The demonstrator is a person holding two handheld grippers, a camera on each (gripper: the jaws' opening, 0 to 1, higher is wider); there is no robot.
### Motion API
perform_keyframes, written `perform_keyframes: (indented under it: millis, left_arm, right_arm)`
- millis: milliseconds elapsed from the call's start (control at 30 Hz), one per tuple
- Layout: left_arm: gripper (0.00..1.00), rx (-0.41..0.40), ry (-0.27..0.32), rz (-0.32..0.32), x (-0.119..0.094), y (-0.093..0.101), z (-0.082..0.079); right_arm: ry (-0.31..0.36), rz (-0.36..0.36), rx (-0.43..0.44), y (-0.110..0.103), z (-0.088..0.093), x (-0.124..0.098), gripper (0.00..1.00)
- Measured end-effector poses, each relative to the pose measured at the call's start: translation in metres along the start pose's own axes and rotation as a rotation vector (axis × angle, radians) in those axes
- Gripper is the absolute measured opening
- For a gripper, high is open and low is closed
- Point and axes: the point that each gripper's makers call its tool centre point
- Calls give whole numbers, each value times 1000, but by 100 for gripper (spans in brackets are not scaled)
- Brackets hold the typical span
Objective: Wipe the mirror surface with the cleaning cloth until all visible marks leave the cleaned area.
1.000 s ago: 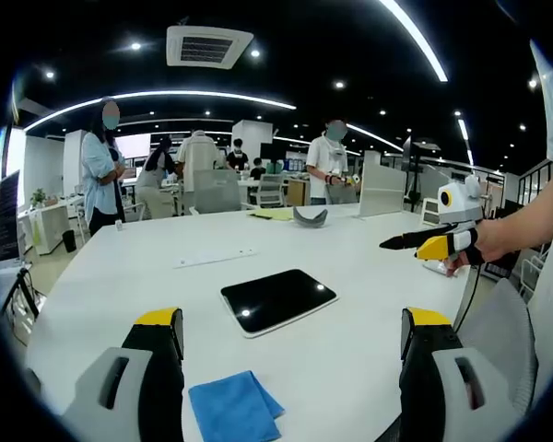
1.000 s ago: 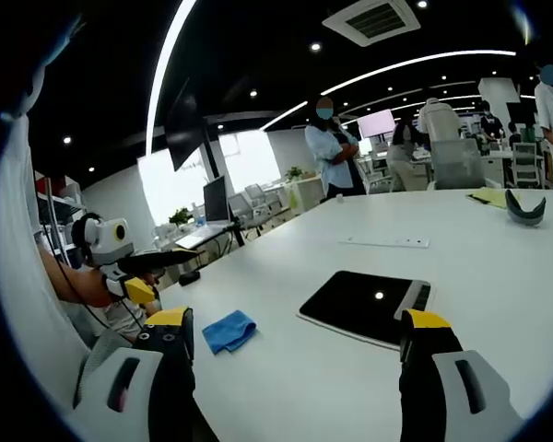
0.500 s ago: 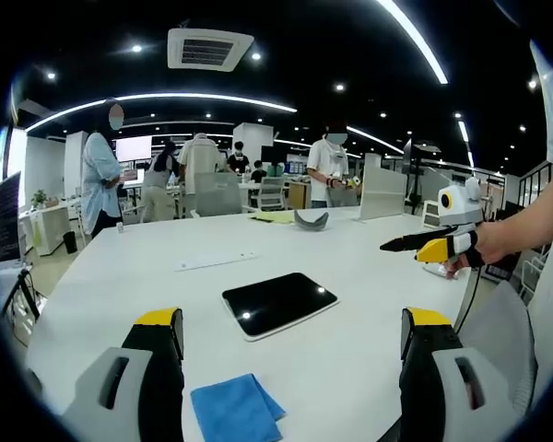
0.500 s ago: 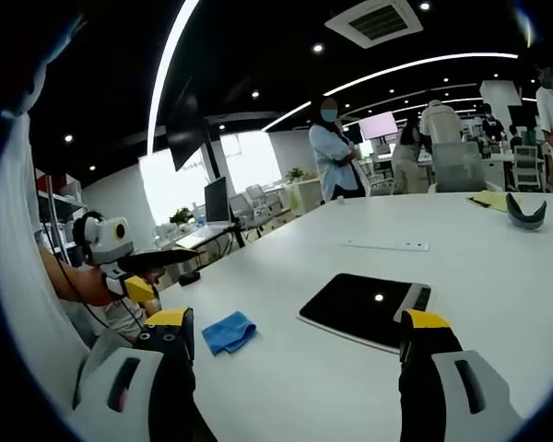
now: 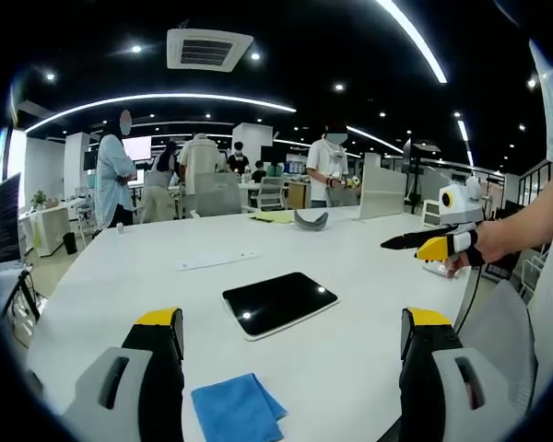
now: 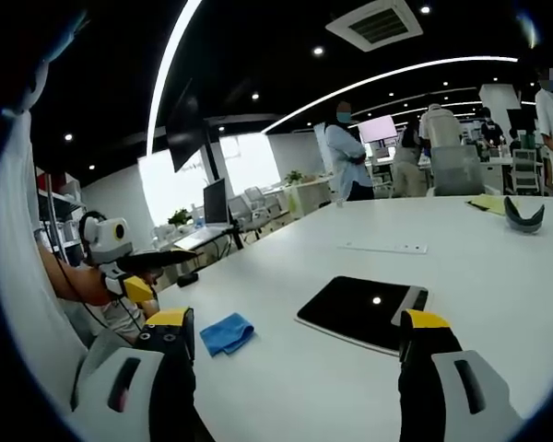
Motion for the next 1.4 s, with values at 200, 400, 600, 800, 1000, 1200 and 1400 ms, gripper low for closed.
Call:
perform_keyframes:
  millis: [200,400,600,800,1000,1200,1400]
  left_arm:
    - [99,6,3,-2,-1,-1,-1]
    - [97,20,2,-2,-1,-1,-1]
    - [97,46,-15,5,0,2,5]
    - [91,43,-29,-7,-3,-7,14]
    - [84,44,-42,-11,-4,-19,29]
    - [76,28,-75,-31,-2,-34,49]
    - [66,13,-98,-36,1,-45,67]
  right_arm:
    - [0,-2,-3,-1,0,0,92]
    - [-10,-2,-5,-2,2,0,91]
    - [-12,0,-8,-3,2,-1,91]
    - [-23,6,-9,-3,3,-4,90]
    - [-33,9,-6,-5,5,-3,89]
    - [-48,9,-8,-8,6,-2,88]
    - [-59,16,-8,-8,6,-2,88]
Point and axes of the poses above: the point that each gripper's makers call its tool centre point, and the gripper's own axes: x roughly forward along the fingers, y roughly to its right, z roughly out of its underside, and after that the axes turned 3 degrees about -x, right-handed
